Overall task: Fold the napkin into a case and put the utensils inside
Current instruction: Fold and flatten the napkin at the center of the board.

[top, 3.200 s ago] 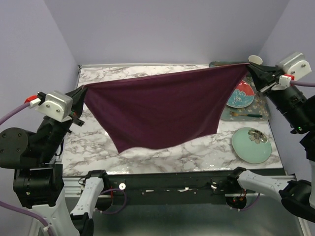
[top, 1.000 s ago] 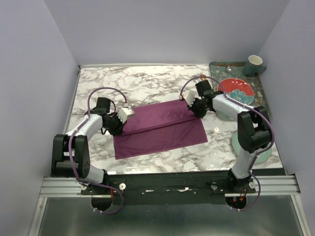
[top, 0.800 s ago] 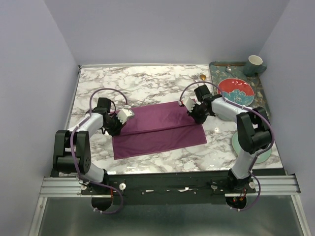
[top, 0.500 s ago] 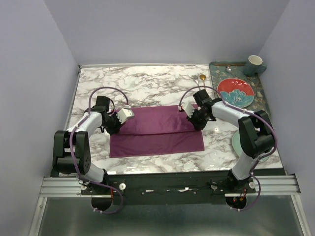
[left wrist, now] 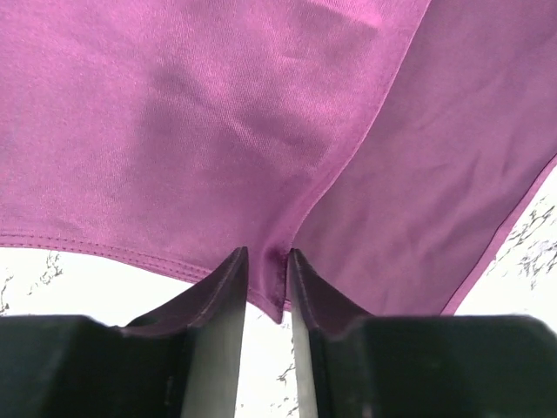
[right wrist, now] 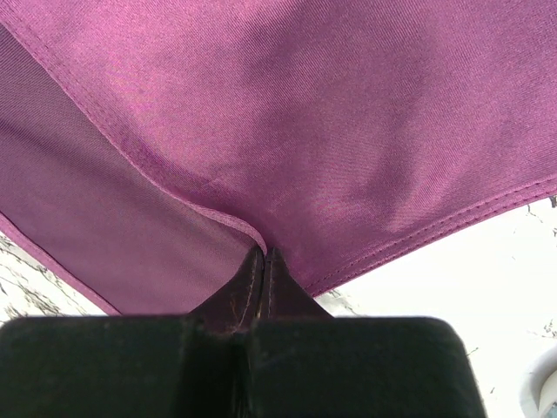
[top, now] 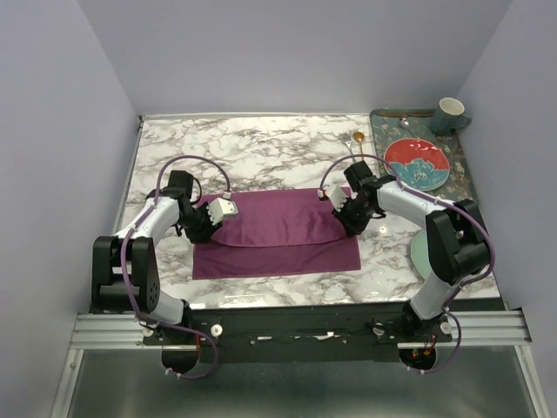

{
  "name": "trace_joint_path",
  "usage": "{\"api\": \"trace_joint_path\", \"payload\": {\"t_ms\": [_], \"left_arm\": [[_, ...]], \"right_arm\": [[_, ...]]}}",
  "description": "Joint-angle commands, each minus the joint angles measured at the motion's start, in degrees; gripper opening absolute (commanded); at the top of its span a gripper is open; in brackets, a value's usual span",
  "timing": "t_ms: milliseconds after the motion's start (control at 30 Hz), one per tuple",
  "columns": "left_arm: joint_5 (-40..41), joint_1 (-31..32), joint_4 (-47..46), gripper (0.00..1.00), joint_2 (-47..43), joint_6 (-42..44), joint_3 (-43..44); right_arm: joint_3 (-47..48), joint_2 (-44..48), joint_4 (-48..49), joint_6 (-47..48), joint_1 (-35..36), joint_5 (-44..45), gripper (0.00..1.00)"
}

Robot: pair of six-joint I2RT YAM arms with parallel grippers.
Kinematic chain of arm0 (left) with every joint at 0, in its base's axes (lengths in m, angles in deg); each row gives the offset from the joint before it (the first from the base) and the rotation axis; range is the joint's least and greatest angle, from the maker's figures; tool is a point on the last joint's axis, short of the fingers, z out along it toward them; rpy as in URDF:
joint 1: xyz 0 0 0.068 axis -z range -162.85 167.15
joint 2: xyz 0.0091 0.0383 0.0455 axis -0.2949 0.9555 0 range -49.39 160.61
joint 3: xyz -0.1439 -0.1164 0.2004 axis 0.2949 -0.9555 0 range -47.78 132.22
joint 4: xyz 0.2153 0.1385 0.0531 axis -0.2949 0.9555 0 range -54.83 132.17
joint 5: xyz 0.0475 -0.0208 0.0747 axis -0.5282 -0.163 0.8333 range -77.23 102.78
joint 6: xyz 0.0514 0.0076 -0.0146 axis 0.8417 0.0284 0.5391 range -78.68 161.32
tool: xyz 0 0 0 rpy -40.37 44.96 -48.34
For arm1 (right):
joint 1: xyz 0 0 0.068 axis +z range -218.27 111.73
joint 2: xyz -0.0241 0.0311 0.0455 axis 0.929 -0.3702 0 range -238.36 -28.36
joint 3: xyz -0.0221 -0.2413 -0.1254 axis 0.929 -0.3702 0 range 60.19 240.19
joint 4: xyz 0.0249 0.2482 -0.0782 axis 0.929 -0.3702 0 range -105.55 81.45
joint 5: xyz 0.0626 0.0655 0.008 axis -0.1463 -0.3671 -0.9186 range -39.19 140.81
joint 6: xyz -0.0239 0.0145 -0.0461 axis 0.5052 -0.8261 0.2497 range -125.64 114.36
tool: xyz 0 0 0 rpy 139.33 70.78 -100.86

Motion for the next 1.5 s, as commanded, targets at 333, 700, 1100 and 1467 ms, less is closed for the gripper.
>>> {"api": "trace_joint_path", "payload": {"t_ms": [333, 700, 1100, 1467], "left_arm": [[4.9, -0.1, 1.3, 0.12, 1.6, 4.0, 0.5], [4.1, -0.2, 8.6, 0.00, -11.0, 5.0, -0.5], [5.9, -0.1, 8.7, 0.00, -16.3, 4.8, -10.8], [5.9, -0.1, 5.5, 0.00, -13.2, 2.2, -11.3]], "right_arm": [[2.2, -0.2, -1.8, -0.4, 0.4, -0.3, 0.01], [1.7, 7.2, -6.3, 0.0, 0.4, -1.7, 0.01], [-6.0, 7.6, -2.3, -2.4, 2.8, -2.2, 0.01], [-5.0, 5.2, -1.8, -3.7, 3.7, -1.7, 0.01]]}}
